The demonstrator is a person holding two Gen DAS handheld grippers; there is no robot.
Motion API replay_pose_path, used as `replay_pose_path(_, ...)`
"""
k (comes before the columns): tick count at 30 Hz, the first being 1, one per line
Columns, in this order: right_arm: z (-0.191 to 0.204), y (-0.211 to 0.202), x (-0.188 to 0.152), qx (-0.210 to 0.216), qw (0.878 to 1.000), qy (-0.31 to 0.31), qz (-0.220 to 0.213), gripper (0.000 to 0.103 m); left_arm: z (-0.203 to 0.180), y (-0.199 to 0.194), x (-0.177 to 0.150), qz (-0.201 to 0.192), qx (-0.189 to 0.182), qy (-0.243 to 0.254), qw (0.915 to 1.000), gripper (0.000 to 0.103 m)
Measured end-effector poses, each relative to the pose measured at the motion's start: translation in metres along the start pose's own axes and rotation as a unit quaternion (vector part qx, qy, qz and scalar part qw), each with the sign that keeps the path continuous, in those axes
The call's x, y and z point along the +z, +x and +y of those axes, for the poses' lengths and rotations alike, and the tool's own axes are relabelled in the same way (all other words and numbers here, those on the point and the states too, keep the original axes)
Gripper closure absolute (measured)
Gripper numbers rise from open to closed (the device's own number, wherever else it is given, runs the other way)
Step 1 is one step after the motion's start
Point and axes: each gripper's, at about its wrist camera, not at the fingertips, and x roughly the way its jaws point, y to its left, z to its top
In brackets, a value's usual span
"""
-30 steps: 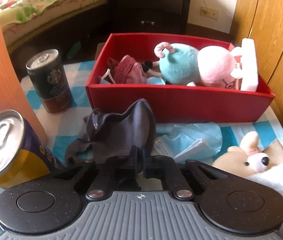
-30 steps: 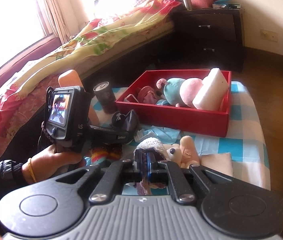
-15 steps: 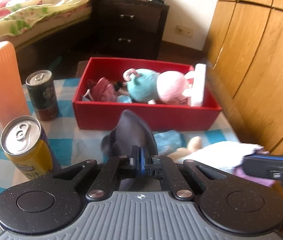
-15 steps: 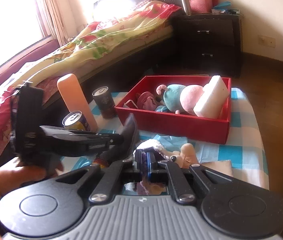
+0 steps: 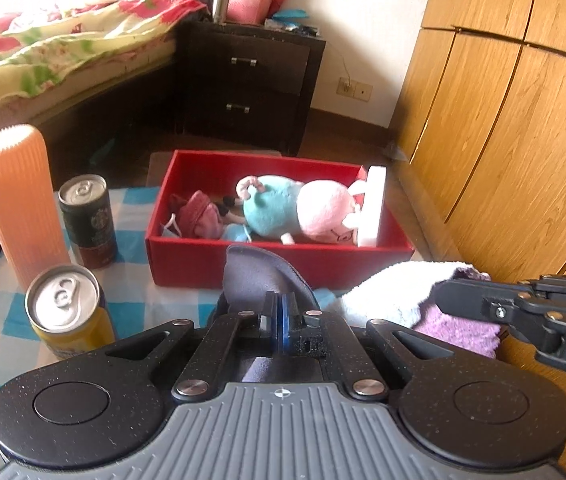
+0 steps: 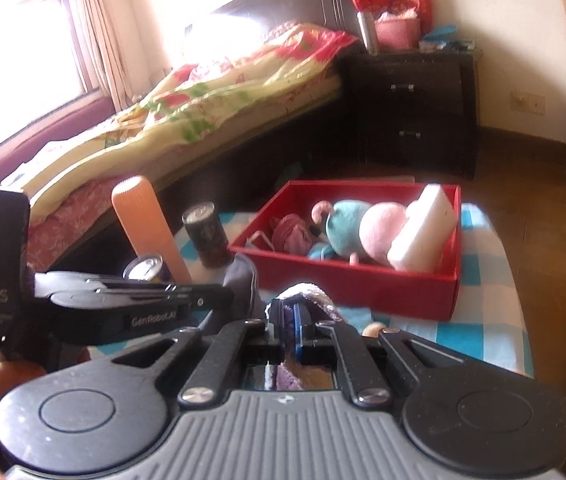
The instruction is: Organize soft objects
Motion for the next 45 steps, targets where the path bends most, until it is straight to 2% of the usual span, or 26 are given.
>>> replay_pose_path(29, 0.003, -0.009, 0.045, 0.000, 0.995, 0.017, -0.094, 0.103, -0.009, -0.019, 0.040, -0.074, -0.027, -0.008, 0.9969, 0.103)
replay_pose_path(34, 0.001, -0.009, 0.041, 0.014, 0.997, 0.023, -0.076, 0.103, -0.006, -0.022, 0.041, -0.077, -0.028, -0.008, 0.9966, 0.103)
replay_pose_path(37, 0.001, 0.000, 0.021, 0.017, 0.999, 0.018, -0.023, 0.103, -0.001, -0.020, 0.037, -0.068, -0.023, -0.007, 0.9974, 0.103)
replay_pose_path(40, -0.003, 0.015, 0.000, 0.000, 1.000, 0.009, 0.024, 0.103, 0.002, -0.018, 0.035, -0.060, -0.020, -0.007, 0.9980, 0.103)
replay_pose_path(42, -0.009, 0.012, 0.000, 0.002, 1.000, 0.017, 0.020, 0.103, 0.002, -0.019, 0.035, -0.060, -0.023, -0.008, 0.9979, 0.103)
replay_pose_path(45, -0.013, -0.001, 0.019, 0.005, 0.999, 0.030, -0.028, 0.103, -0.002, -0.021, 0.039, -0.068, -0.027, -0.004, 0.9973, 0.103)
